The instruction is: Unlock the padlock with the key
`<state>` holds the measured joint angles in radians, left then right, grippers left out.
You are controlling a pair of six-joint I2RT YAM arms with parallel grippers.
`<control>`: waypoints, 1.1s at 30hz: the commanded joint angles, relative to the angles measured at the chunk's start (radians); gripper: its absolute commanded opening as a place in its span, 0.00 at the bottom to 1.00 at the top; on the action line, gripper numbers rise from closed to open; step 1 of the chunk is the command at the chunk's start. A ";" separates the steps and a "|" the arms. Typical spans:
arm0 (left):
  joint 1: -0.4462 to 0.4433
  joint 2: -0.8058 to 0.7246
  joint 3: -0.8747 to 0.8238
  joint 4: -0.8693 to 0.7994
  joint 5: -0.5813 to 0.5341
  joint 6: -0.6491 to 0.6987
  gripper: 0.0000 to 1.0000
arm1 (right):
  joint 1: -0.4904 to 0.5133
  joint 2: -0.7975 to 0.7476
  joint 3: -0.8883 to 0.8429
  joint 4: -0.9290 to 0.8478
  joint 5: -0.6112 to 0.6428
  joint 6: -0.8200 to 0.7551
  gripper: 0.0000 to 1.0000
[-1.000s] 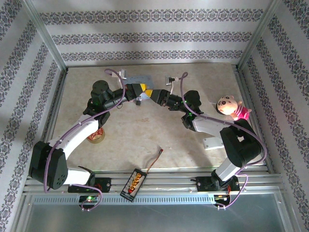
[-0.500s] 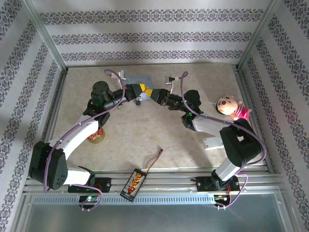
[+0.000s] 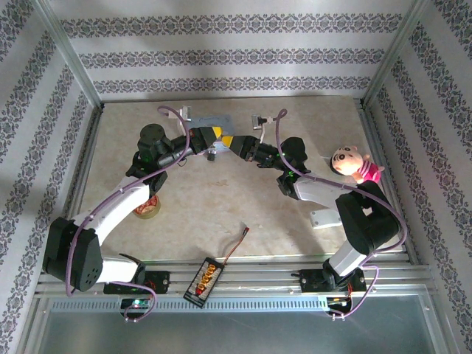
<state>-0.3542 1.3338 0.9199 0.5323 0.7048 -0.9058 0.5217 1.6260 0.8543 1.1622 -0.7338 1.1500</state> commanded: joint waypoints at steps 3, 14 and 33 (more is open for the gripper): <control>-0.009 -0.025 -0.007 0.042 -0.005 0.011 0.00 | 0.009 0.006 0.020 0.053 -0.021 -0.003 0.13; -0.010 -0.025 -0.009 0.029 -0.021 0.013 0.00 | 0.004 0.003 0.019 0.051 -0.019 0.002 0.00; -0.093 -0.124 0.127 -0.715 -0.644 0.366 0.99 | -0.109 -0.014 -0.149 -0.113 0.097 0.038 0.00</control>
<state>-0.3996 1.1843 0.9802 0.0338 0.2291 -0.6624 0.4221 1.6268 0.7311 1.0767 -0.6586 1.1950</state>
